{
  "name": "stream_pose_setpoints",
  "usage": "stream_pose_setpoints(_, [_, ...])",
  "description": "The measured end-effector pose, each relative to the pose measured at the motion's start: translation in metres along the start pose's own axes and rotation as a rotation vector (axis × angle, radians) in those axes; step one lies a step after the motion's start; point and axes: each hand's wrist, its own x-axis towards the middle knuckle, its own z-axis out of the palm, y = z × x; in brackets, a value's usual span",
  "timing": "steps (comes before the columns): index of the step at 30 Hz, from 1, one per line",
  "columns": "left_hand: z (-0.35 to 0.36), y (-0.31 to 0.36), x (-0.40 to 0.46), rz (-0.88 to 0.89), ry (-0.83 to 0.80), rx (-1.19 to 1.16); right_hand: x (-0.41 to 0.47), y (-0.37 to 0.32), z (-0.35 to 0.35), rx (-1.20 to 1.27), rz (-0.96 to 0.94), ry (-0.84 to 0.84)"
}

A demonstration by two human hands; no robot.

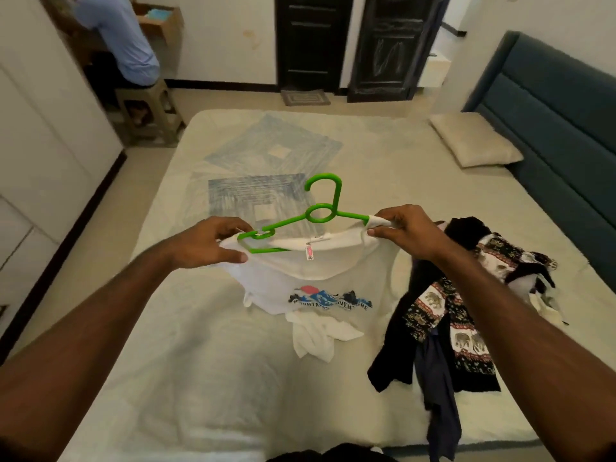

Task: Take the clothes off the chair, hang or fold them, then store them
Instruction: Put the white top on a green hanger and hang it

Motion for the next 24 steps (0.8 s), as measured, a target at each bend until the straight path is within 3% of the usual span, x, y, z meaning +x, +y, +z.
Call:
stream_pose_setpoints(4, [-0.011, -0.032, -0.069, -0.141, 0.245, 0.184, 0.034, -0.034, 0.029, 0.001, -0.148, -0.101])
stream_pose_setpoints(8, [-0.004, -0.037, -0.163, -0.284, 0.563, 0.081, 0.067, -0.087, 0.065, 0.088, -0.338, -0.245])
stream_pose_setpoints(12, [0.018, -0.024, -0.267, -0.373, 0.754, 0.005, 0.085, -0.144, 0.119, 0.156, -0.492, -0.426])
stream_pose_setpoints(16, [0.051, -0.006, -0.383, -0.547, 1.039, 0.019, 0.083, -0.244, 0.182, 0.210, -0.717, -0.566])
stream_pose_setpoints(24, [0.072, 0.059, -0.585, -0.853, 1.350, 0.344, 0.032, -0.497, 0.269, 0.354, -1.043, -0.777])
